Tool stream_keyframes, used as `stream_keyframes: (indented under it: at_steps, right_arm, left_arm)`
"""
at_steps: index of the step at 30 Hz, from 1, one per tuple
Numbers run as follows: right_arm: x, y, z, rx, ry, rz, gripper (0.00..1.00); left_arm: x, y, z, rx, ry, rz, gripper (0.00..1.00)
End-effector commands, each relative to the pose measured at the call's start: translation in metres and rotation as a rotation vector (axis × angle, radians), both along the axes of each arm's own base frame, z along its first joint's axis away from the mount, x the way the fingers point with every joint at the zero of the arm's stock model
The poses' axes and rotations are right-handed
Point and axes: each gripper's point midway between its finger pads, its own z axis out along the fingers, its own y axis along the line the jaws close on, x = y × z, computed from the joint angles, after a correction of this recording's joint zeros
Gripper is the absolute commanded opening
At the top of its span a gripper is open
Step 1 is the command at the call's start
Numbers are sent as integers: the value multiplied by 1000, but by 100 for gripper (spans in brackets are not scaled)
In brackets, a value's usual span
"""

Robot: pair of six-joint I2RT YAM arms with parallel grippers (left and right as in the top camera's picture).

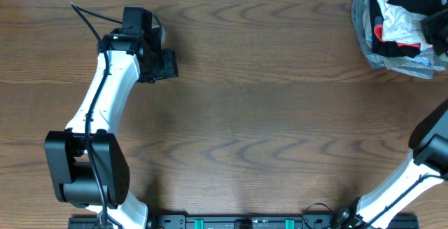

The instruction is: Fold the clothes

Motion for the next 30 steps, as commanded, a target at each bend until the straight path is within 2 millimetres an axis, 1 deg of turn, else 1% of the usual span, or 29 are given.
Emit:
stream_keyframes:
  at_steps: [1,2,3,4,5,6,8,10,12,14,18,20,21,24,25,26,27,30]
  right_arm:
    - [-2,35,68,-143,-155,279,6]
    - [-5,48,82,-173,-194,366,9]
    - [-8,61,93,-201,-225,440,14]
    - [-14,75,105,-232,-253,516,19]
    - [-21,89,115,-265,-267,578,24]
    - [-28,100,122,-293,-263,618,26]
    - [-45,124,134,-349,-243,696,33]
    - [-58,137,141,-408,-197,719,40]
    - [-66,135,144,-484,-112,665,45]
    - [-68,129,148,-565,-55,615,47]
    - [-60,124,146,-668,-2,571,48]
    - [-47,120,145,-705,-16,561,48]
    - [-40,118,144,-714,-31,555,51]
    - [-11,108,137,-753,-81,532,65]
    - [1,101,132,-772,-94,515,70]
    - [14,91,123,-800,-95,484,73]
    - [21,85,119,-814,-95,467,76]
    - [50,62,96,-863,-118,406,81]
  left_arm:
    - [-2,4,-6,13,15,8,59]
    - [-2,4,-6,13,15,8,59]
    - [-2,4,-6,12,15,9,65]
    - [-2,4,-6,12,15,9,77]
    - [-2,4,-6,12,15,9,96]
    - [-2,4,-6,12,15,8,98]
    - [-2,4,-6,12,15,8,98]
    - [-2,4,-6,12,15,8,98]
    - [-2,4,-6,12,15,8,98]
    - [-2,4,-6,12,15,8,98]
    - [-2,4,-6,12,15,8,98]
    - [-1,4,-6,12,14,8,98]
    - [-1,4,-6,12,10,8,98]
    - [1,3,-5,11,2,8,98]
    - [1,3,-5,11,3,9,98]
    - [1,3,-5,11,3,8,98]
    - [1,3,-5,12,2,9,98]
    - [3,3,-4,11,-6,8,98]
